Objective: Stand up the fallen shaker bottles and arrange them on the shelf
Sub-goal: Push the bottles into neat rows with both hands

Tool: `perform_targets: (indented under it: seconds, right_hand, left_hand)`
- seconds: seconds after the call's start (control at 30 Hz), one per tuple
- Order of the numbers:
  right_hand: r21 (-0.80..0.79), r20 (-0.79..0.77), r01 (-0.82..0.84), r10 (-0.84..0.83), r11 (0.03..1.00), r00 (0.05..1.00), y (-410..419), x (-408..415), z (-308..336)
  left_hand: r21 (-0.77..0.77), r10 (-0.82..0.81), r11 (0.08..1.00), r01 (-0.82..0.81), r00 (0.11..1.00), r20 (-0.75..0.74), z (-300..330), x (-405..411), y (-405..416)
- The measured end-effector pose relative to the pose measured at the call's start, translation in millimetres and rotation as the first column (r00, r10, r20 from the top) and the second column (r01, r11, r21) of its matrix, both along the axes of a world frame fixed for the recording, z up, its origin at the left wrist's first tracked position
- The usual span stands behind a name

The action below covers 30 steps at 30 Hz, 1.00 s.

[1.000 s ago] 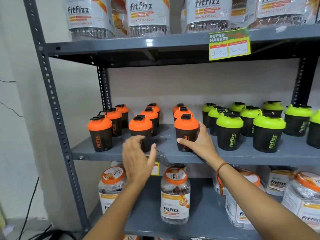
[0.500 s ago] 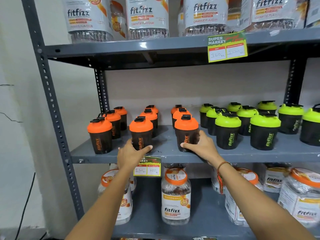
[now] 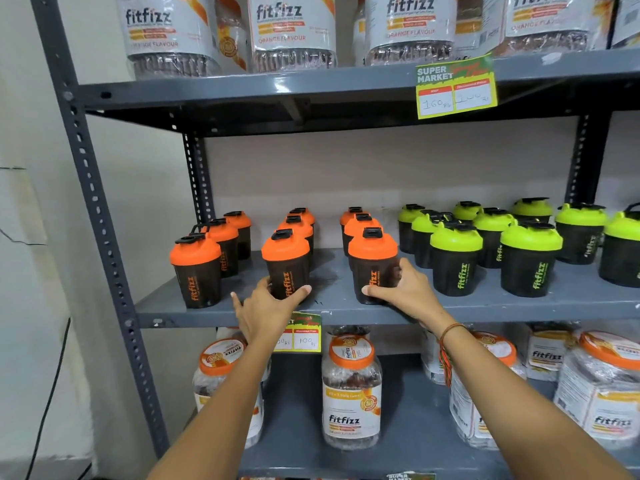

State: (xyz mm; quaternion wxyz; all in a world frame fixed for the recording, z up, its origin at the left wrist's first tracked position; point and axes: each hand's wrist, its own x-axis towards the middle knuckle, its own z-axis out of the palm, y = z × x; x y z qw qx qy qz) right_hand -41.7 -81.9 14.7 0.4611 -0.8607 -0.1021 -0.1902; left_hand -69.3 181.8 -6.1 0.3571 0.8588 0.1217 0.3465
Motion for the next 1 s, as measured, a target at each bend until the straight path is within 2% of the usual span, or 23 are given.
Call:
perform_targets:
  seconds: [0.3, 0.7, 0.8, 0.9, 1.0]
  right_hand:
    - [0.006, 0.007, -0.005, 0.005, 1.0, 1.0, 0, 1, -1]
    - [0.032, -0.032, -0.048, 0.049, 0.998, 0.998, -3, 4, 1]
    - [0.044, -0.027, -0.066, 0.068, 0.997, 0.997, -3, 2, 1]
    - [0.06, -0.013, -0.091, 0.092, 0.994, 0.996, -4, -2, 4]
    - [0.118, 0.014, -0.097, 0.096, 0.988, 0.995, -6, -7, 3]
  left_hand:
    - [0.081, -0.017, 0.997, 0.017, 1.0, -0.005, -1, 1, -7]
    - [0.062, -0.056, 0.997, 0.054, 0.998, 0.024, -4, -3, -7]
    - [0.011, -0.084, 0.996, 0.083, 0.996, 0.041, -5, -10, -9]
    - [-0.109, -0.071, 0.989, 0.095, 0.977, 0.203, -6, -22, -15]
    - [-0.112, -0.012, 0.992, 0.066, 0.905, 0.424, -2, -36, -29]
